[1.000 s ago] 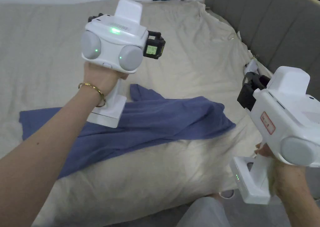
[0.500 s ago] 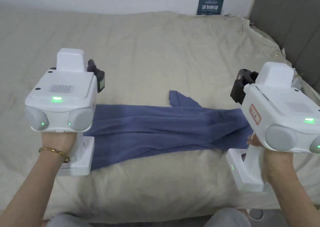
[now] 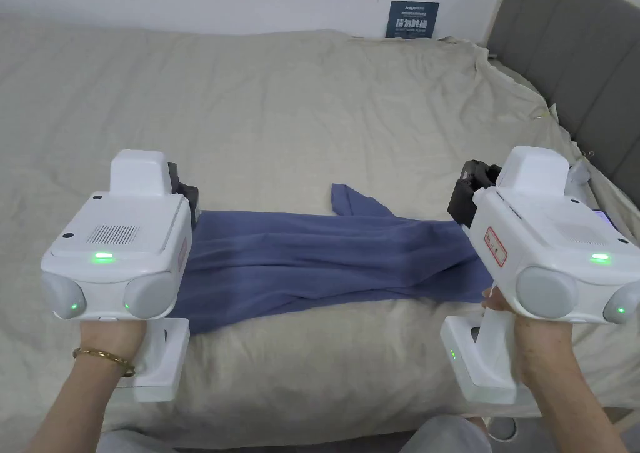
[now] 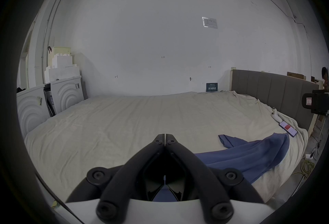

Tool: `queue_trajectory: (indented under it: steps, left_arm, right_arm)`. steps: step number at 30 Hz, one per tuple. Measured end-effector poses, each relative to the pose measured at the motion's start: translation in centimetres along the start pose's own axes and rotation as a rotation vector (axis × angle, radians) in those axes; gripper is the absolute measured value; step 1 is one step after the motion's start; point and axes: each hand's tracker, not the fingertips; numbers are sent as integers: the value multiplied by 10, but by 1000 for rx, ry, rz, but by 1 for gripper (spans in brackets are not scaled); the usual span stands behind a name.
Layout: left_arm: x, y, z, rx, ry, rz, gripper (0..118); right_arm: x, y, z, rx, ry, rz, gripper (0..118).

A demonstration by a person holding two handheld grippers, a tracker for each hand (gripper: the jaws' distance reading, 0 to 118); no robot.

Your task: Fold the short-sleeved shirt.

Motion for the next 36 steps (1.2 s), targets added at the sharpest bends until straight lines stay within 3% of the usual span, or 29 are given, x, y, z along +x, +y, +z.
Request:
queue_trajectory:
  steps: [4, 6, 10, 12, 20, 28, 33, 36]
  left_arm:
    - [0, 4, 1, 10, -7, 5, 0]
    - [-1, 6, 0, 14, -7, 15, 0]
    - [-2, 7, -1, 14, -3, 23, 0]
    - [-1, 8, -1, 15, -1, 19, 0]
    - [-3, 8, -8, 10, 3, 27, 0]
    - [0, -1, -27, -31, 24, 26, 0]
    - [2, -7, -43, -76, 35, 20, 0]
    - [1, -11, -54, -104, 38, 18, 0]
  right_arm:
    - [18, 16, -12, -79, -35, 45, 1]
    - [27, 30, -23, -117, -39, 40, 9]
    - [49, 59, -56, -354, -22, -18, 96]
    - [55, 69, -75, -447, -19, -53, 107]
    - [89, 51, -161, -802, -151, -35, 107]
    - [109, 0, -218, -908, -225, -128, 98]
    - [108, -29, -246, -976, -214, -153, 84]
    - [105, -44, -253, -1006, -215, -116, 64]
